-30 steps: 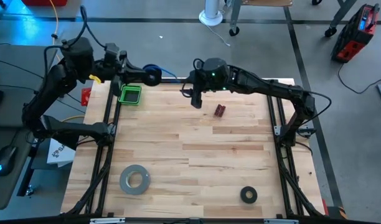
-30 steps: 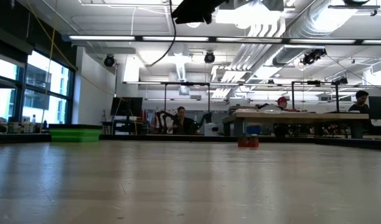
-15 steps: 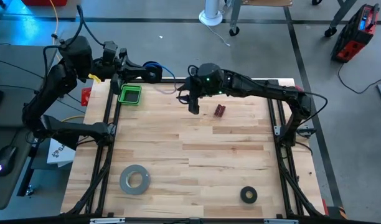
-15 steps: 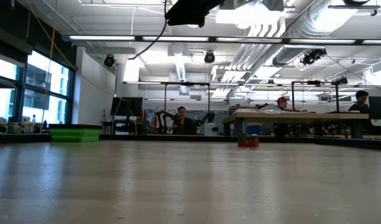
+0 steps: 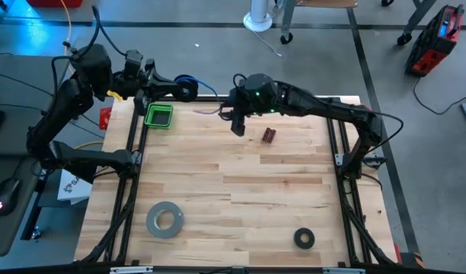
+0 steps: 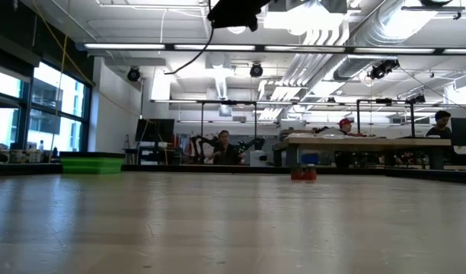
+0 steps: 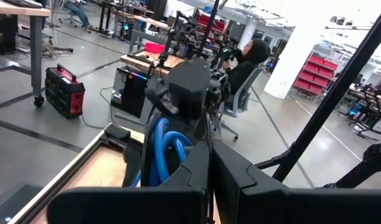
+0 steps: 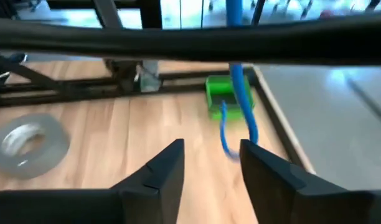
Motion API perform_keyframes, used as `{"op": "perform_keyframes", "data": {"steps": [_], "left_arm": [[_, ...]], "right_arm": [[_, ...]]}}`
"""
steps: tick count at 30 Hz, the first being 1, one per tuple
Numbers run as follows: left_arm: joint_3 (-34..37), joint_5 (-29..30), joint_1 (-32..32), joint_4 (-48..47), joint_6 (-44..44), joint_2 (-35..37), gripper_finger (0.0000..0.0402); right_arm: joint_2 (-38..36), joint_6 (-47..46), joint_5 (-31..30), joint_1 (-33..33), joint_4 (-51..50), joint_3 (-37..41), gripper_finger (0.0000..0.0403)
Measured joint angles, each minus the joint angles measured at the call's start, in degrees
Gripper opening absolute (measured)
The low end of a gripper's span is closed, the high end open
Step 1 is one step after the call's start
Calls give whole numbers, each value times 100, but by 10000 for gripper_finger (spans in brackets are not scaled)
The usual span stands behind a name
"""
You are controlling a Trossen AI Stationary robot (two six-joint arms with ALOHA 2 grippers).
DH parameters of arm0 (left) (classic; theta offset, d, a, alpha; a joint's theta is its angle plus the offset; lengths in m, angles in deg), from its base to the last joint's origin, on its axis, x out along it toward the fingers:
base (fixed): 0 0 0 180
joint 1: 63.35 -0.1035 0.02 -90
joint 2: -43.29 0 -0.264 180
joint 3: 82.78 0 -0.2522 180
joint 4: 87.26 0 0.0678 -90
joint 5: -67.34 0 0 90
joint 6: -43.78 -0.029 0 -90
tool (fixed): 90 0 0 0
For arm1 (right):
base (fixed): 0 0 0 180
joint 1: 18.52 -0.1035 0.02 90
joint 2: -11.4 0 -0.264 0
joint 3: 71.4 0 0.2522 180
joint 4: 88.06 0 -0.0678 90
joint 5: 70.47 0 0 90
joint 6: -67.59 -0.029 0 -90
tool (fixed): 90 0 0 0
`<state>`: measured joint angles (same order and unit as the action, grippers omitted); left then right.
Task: Coil cords
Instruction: Coil the blue wire onto the spool
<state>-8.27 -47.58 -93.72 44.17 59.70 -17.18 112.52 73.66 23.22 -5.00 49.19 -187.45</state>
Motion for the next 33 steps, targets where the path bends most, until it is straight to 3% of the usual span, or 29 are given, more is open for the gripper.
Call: {"op": "perform_keyframes", "data": {"steps": [4, 11, 24, 33], "left_arm": [[0, -1, 0, -4, 0, 0, 0], [0, -2, 0, 71, 175, -2, 0], [0, -26, 2, 286, 348, -7, 0], [0, -24, 2, 304, 350, -7, 0]], "right_arm": [[-7, 130, -45, -108, -801, -284, 179], [5, 657, -555, -98, -593, -414, 194], [133, 987, -693, -2, -268, -414, 170], [136, 1051, -702, -2, -177, -413, 104]]}}
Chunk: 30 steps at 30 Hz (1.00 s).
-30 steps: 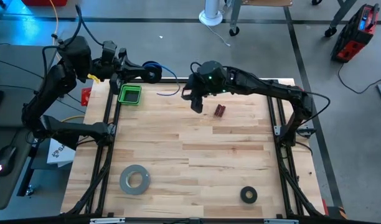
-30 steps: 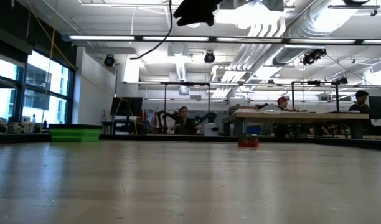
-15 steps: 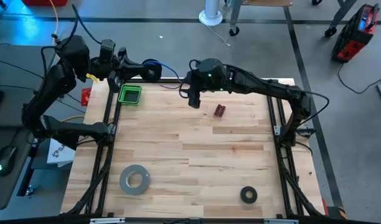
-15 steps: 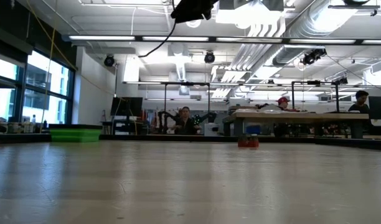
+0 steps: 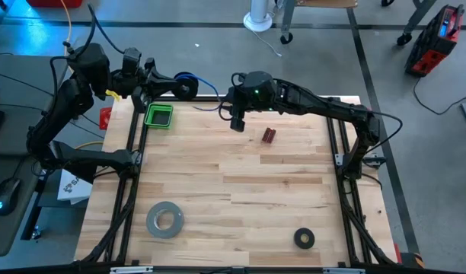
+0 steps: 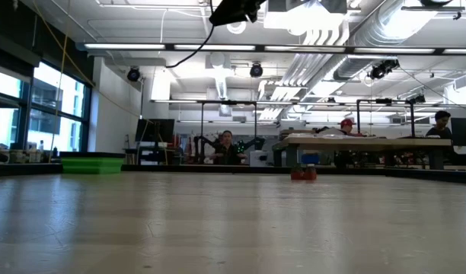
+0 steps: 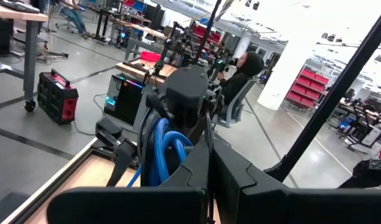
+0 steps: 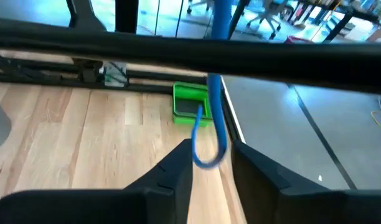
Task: Coil cords
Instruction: Coil the blue wire onto the spool
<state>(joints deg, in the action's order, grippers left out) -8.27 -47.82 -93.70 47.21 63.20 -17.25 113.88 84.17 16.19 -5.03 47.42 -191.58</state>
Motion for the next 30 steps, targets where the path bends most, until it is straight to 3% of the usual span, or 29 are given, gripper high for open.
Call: {"op": "perform_keyframes", "data": {"steps": [17, 20, 23, 30], "left_arm": [[0, 2, 0, -2, 47, 0, 0], [0, 2, -1, -1, 48, 0, 0], [0, 2, 0, -2, 76, 0, 0], [0, 41, 3, 148, 360, -147, 0]], "right_arm": [[0, 44, 9, 0, 107, 0, 87], [0, 44, 11, 0, 37, 2, 62], [2, -121, 48, -36, -46, 2, 13], [2, -605, 322, -453, 407, 2, 2]]}}
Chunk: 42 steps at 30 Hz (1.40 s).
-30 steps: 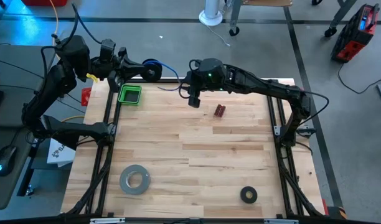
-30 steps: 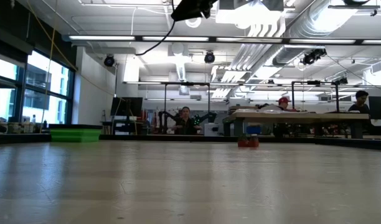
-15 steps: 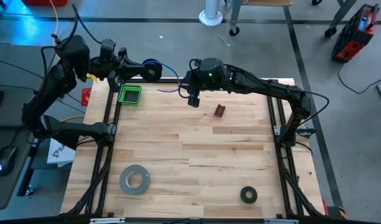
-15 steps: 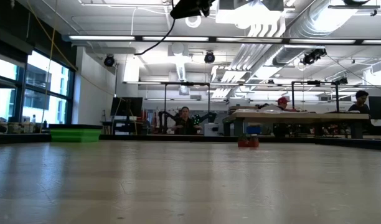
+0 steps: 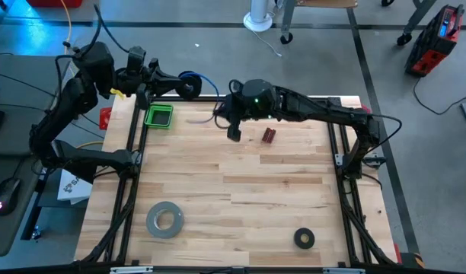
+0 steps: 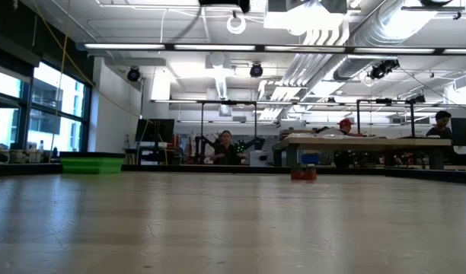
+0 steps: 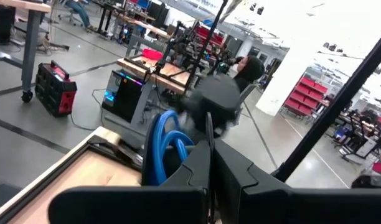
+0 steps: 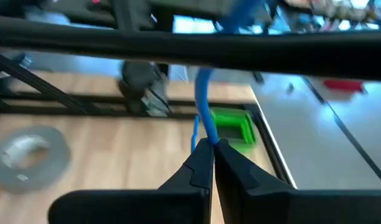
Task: Coil cords
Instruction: Coil the blue wire onto the spool
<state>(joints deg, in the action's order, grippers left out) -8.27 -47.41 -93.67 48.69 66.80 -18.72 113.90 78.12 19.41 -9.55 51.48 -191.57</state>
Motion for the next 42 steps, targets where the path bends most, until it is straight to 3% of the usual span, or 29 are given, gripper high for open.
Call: {"op": "perform_keyframes", "data": {"steps": [8, 16, 24, 32, 42], "left_arm": [[0, -52, 0, 943, 623, -388, 0], [2, -375, 142, 1732, 2396, -566, 0], [2, -732, 494, 1581, 3749, -668, 0], [0, -653, 579, 968, 3591, -661, 0], [0, -965, 595, 489, 4071, -661, 0]], "right_arm": [[187, -4, -281, -603, 730, 0, 1], [533, -22, -352, -813, 1612, 0, 0], [745, -22, -323, -863, 2503, 0, 0], [750, 5, -256, -867, 2966, 2, 0], [750, 134, -238, -824, 3203, 4, 0]]}}
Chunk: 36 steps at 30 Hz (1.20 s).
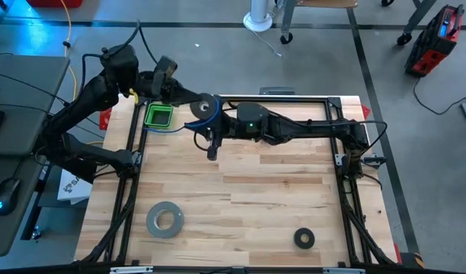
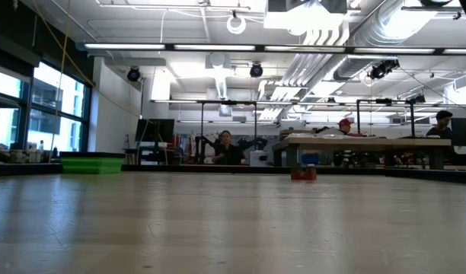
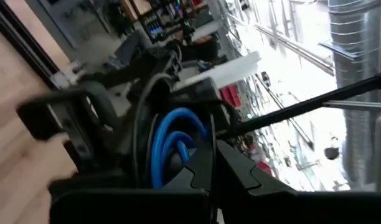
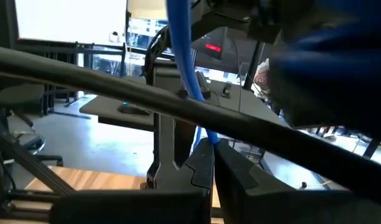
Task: Coil cords
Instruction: Coil the blue wire onto the spool
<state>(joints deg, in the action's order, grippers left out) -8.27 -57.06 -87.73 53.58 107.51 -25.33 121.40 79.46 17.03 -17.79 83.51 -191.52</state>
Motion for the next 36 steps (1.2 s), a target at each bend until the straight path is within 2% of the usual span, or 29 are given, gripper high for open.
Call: {"op": "perform_keyframes", "data": {"steps": [3, 8, 19, 26, 36], "left_arm": [[0, -34, 79, -19, 220, 4, 0], [0, -425, 196, -8, 504, 0, 0], [0, -480, 260, -71, 480, 74, 0], [-1, -382, 205, -1030, 177, 363, 0], [-4, -223, -4, -1758, 46, 685, 0]], "right_arm": [[0, -165, -2, 81, 87, 0, 0], [0, -295, -2, 183, 523, 0, 0], [0, -390, -33, 223, 786, 0, 0], [0, -351, 97, 338, 782, 0, 0], [-4, -277, 310, 559, 814, 0, 0]]}}
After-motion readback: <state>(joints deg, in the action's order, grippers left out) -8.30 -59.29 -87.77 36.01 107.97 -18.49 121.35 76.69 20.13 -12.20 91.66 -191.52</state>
